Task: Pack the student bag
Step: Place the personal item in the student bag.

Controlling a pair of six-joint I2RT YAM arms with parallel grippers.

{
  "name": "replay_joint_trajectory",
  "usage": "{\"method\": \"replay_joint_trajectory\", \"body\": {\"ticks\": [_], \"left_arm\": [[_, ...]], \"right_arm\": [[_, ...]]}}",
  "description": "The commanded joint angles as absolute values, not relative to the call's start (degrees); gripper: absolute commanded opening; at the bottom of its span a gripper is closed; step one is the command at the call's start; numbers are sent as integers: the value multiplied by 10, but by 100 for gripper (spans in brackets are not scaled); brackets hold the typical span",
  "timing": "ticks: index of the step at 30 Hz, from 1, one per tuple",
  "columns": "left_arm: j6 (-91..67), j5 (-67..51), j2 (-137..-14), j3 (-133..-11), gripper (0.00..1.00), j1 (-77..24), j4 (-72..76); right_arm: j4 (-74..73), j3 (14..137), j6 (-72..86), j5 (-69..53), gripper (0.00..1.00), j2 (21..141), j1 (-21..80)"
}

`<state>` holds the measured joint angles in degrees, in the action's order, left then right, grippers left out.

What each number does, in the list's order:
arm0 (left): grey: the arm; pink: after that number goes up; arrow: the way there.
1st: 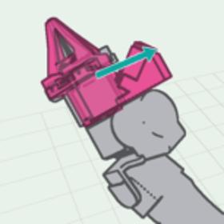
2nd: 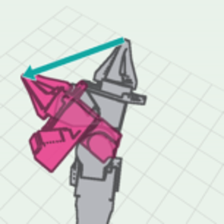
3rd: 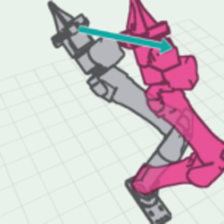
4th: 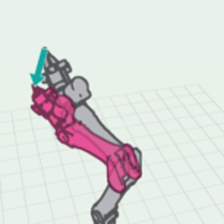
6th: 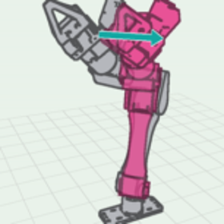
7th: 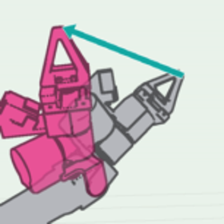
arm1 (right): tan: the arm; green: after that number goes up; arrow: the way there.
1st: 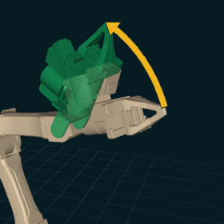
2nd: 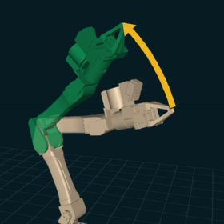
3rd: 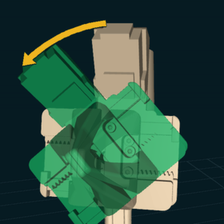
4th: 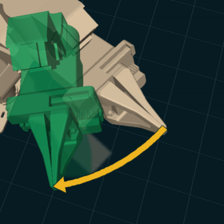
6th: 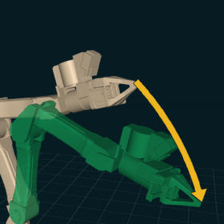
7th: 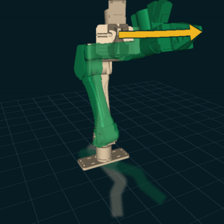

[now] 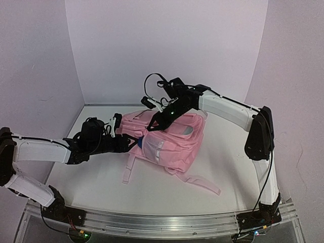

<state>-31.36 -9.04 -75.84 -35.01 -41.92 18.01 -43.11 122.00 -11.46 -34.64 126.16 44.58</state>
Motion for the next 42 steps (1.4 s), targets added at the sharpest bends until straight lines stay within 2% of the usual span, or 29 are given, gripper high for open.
{"method": "replay_joint_trajectory", "body": {"ticks": [1,17,25,32,42], "left_arm": [[-308,-183,-794,-384,55,-399,231],[-325,-315,-887,-435,67,-387,293],[-276,-286,-859,-455,69,-388,208],[-214,-185,-806,-455,70,-388,138],[-243,-258,-865,-477,69,-394,161]], "right_arm": [[-337,1235,-113,-435,0,1177,460],[-337,1237,-114,-437,0,1178,459],[-337,1239,-116,-437,0,1180,460],[-337,1238,-115,-435,0,1180,460],[-338,1252,-111,-429,0,1191,459]]}}
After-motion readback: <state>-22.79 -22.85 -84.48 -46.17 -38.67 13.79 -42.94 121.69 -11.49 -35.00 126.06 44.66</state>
